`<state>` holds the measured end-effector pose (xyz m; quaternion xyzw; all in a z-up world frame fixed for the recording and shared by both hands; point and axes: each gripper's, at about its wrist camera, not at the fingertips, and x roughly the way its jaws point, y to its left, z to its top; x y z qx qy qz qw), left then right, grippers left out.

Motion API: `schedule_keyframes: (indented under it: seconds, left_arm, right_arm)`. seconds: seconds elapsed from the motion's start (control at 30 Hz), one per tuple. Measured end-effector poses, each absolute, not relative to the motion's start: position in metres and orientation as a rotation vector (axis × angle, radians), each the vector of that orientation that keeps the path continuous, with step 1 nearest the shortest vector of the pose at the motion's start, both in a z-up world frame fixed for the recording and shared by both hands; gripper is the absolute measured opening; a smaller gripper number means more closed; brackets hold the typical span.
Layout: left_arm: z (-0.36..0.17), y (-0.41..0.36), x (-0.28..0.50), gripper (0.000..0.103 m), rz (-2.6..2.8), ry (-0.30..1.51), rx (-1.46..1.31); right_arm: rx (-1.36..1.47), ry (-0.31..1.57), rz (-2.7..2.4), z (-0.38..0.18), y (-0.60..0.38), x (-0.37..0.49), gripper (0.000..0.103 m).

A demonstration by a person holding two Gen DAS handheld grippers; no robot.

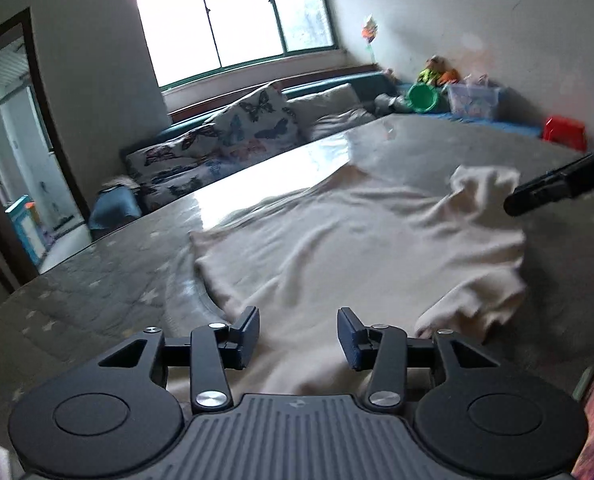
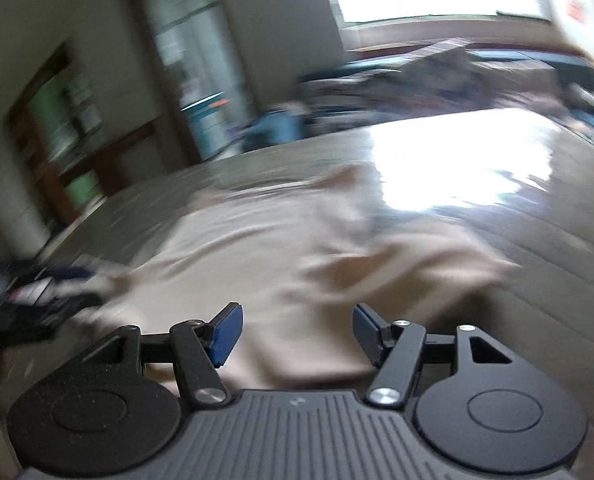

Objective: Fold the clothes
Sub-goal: 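Grasp the sweatshirt sleeve near the printed number with the right gripper, then lift the sleeve with the right gripper and fold it across the body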

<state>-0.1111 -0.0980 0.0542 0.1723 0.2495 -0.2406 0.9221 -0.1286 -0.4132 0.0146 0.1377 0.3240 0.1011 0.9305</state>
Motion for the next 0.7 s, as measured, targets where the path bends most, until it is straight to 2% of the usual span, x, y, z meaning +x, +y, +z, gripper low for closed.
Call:
schedule_keyframes:
  seconds: [0.4, 0.5, 0.57, 0.6, 0.7]
  left_arm:
    - [0.045, -0.185, -0.104, 0.053, -0.687, 0.518, 0.409]
    - [0.038, -0.199, -0.105, 0.053, -0.711, 0.534, 0.420]
    - [0.035, -0.203, -0.105, 0.053, -0.721, 0.542, 0.423]
    - [0.033, -0.206, -0.104, 0.053, -0.721, 0.545, 0.426]
    - [0.029, -0.207, -0.103, 0.055, -0.709, 0.554, 0.426]
  right_arm:
    - [0.680, 0.650, -0.007, -0.024, -0.510, -0.087, 0.063]
    - [0.694, 0.639, -0.003, -0.031, -0.514, -0.084, 0.053]
    - [0.699, 0.654, 0.034, -0.035, -0.513, -0.079, 0.028]
    - [0.695, 0.656, 0.043, -0.036, -0.511, -0.079, 0.012]
    - [0.597, 0.613, 0.040, -0.023, -0.499, -0.083, 0.010]
